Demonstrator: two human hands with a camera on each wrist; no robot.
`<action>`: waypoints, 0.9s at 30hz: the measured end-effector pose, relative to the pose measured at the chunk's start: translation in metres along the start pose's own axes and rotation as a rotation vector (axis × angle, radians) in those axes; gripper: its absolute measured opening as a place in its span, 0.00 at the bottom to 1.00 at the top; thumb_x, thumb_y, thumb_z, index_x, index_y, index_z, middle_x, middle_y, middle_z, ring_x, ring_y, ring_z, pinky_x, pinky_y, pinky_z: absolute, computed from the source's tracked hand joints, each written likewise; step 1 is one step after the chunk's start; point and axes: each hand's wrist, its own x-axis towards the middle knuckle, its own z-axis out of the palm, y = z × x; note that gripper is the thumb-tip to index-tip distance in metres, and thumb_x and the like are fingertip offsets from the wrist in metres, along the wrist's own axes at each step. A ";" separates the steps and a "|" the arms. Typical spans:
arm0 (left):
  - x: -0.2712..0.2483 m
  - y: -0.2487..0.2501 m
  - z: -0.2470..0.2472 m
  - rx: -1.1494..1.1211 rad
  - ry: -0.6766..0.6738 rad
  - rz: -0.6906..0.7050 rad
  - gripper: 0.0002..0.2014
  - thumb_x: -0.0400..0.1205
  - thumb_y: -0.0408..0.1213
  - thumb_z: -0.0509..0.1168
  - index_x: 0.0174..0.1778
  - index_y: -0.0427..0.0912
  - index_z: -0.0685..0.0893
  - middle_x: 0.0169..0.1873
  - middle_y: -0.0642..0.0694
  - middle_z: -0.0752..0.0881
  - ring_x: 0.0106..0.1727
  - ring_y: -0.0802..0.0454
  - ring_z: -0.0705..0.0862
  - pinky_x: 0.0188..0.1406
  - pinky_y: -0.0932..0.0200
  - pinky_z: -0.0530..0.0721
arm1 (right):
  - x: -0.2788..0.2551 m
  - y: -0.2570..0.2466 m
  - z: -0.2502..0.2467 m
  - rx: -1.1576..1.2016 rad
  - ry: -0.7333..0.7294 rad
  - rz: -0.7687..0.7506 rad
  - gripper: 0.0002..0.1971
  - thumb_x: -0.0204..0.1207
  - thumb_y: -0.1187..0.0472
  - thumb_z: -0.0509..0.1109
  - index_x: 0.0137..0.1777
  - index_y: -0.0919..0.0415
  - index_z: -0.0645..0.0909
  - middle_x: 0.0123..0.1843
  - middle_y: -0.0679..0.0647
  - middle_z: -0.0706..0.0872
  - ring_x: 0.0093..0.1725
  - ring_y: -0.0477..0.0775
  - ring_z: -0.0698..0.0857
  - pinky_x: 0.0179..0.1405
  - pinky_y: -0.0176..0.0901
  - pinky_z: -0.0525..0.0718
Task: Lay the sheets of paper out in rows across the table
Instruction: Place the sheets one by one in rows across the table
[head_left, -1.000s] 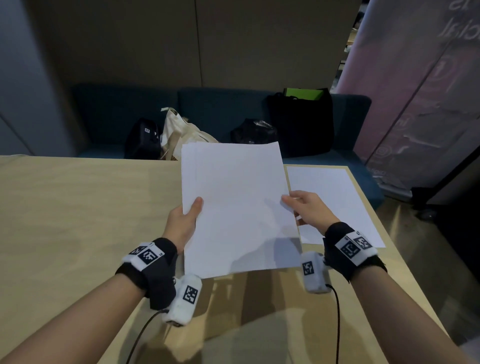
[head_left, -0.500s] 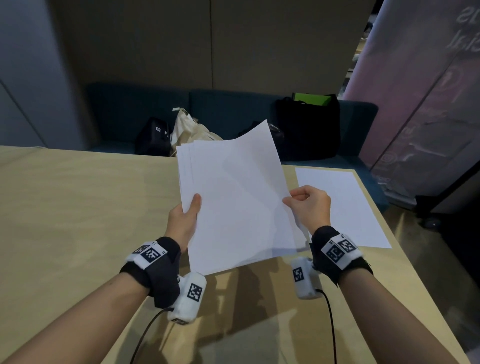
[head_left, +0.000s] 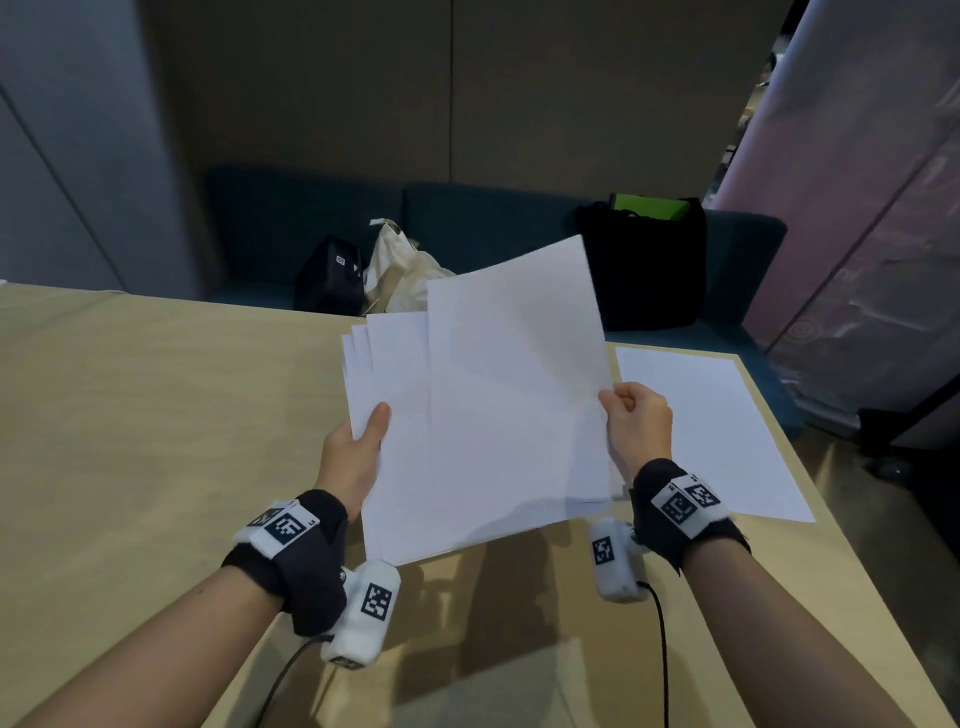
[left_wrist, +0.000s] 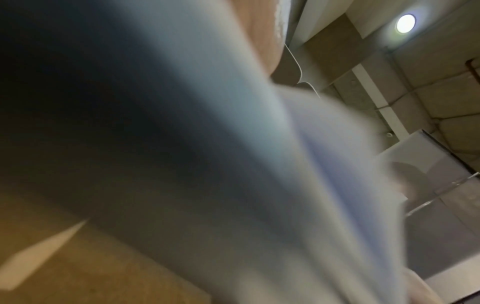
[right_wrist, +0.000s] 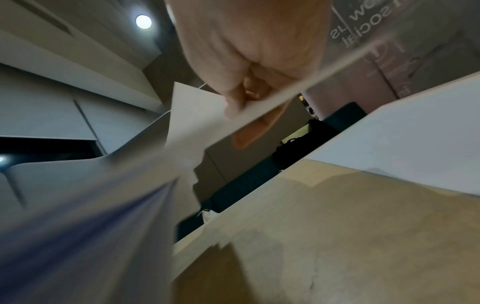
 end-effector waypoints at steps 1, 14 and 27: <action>0.001 -0.001 -0.004 0.001 0.021 -0.006 0.18 0.84 0.44 0.60 0.66 0.37 0.80 0.55 0.46 0.84 0.59 0.46 0.83 0.54 0.57 0.76 | 0.006 0.003 0.000 -0.022 0.018 0.021 0.09 0.79 0.65 0.64 0.50 0.70 0.83 0.42 0.58 0.82 0.44 0.56 0.79 0.46 0.42 0.75; 0.018 0.012 -0.046 0.015 0.160 0.007 0.21 0.84 0.45 0.59 0.68 0.35 0.78 0.63 0.42 0.83 0.59 0.47 0.82 0.55 0.59 0.75 | 0.046 0.060 0.037 -0.586 -0.118 0.127 0.13 0.77 0.77 0.57 0.57 0.74 0.79 0.62 0.68 0.78 0.61 0.70 0.79 0.61 0.54 0.77; 0.021 0.019 -0.034 -0.036 0.091 -0.001 0.21 0.84 0.46 0.58 0.67 0.36 0.78 0.59 0.44 0.84 0.52 0.50 0.84 0.48 0.60 0.78 | 0.012 0.050 0.053 -0.938 -0.696 -0.176 0.30 0.76 0.42 0.62 0.79 0.42 0.62 0.85 0.51 0.53 0.83 0.59 0.53 0.80 0.61 0.53</action>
